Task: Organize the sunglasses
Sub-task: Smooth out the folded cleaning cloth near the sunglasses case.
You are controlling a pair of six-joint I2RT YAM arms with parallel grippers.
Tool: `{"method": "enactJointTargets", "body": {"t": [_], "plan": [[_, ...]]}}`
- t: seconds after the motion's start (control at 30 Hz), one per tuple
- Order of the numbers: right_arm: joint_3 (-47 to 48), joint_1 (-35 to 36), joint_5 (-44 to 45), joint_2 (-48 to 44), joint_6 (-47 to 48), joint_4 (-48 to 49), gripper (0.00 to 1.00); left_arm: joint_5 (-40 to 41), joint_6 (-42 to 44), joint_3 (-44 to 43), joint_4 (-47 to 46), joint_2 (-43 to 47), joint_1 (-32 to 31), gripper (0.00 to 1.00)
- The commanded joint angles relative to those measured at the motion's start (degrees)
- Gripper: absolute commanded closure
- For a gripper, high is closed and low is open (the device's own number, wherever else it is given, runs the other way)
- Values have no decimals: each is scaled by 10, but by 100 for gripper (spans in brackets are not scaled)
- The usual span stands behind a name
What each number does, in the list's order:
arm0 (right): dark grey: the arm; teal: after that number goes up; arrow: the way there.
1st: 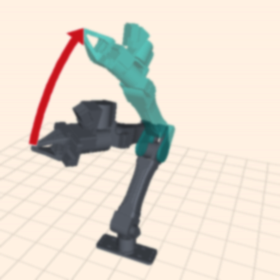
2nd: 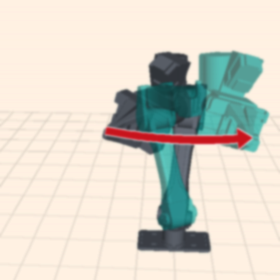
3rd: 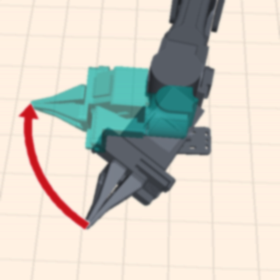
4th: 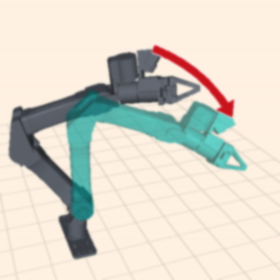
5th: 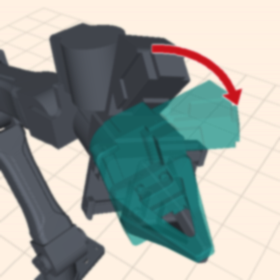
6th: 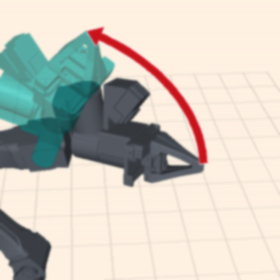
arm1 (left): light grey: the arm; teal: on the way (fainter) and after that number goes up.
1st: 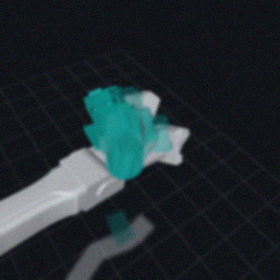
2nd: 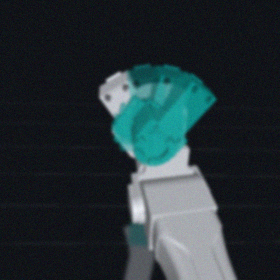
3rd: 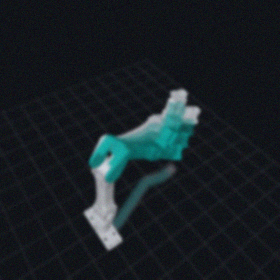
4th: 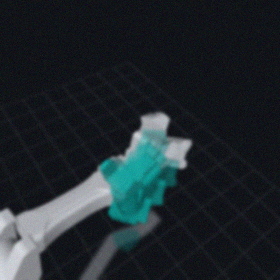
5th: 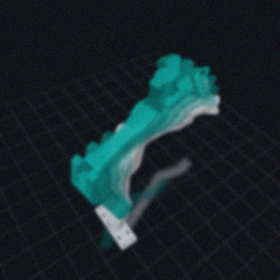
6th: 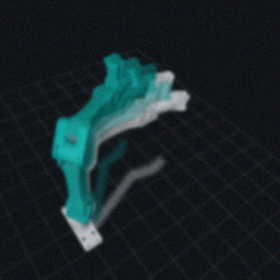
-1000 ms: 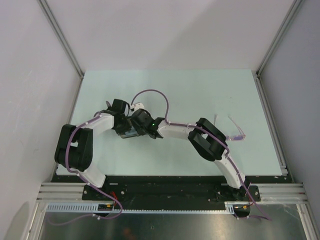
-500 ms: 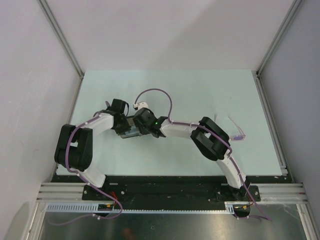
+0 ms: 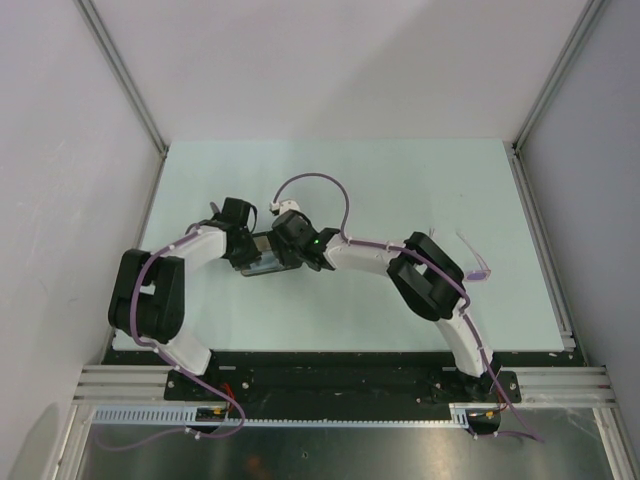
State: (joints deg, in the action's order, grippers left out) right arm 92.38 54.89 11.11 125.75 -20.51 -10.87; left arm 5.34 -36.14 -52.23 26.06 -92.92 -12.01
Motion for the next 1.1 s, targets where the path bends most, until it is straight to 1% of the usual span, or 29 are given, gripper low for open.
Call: {"method": "enactJointTargets", "body": {"t": [0.0,0.03,0.07,0.13,0.17,0.23,0.27,0.37,0.5,0.73,0.87,1.07], "plan": [[10,-6,13,-49,-19,-3,41,28,-2,5,-3,26,9,66],[10,-7,21,-50,-21,-2,43,29,-1,5,-3,28,9,66],[13,-8,22,-48,-20,-1,50,29,-2,5,-3,33,9,66],[20,-9,29,-43,-20,-2,58,25,-2,5,-3,34,9,67],[24,-9,29,-34,-16,-5,67,23,-1,5,-3,35,9,66],[32,-10,32,-24,-15,-9,73,21,-2,5,-4,34,9,66],[33,-8,33,-21,-13,-12,80,20,-2,5,-5,34,10,66],[25,-5,45,-15,-9,-7,84,20,-2,8,-4,39,9,66],[5,-4,62,-15,-2,20,86,22,-6,9,-5,43,9,66],[0,-2,63,-22,2,24,87,19,-8,11,-4,63,9,66],[-3,-3,41,-31,0,2,84,15,-6,20,-5,86,9,65],[-22,6,-1,-32,2,-8,82,6,-6,32,-5,82,9,65]]}}
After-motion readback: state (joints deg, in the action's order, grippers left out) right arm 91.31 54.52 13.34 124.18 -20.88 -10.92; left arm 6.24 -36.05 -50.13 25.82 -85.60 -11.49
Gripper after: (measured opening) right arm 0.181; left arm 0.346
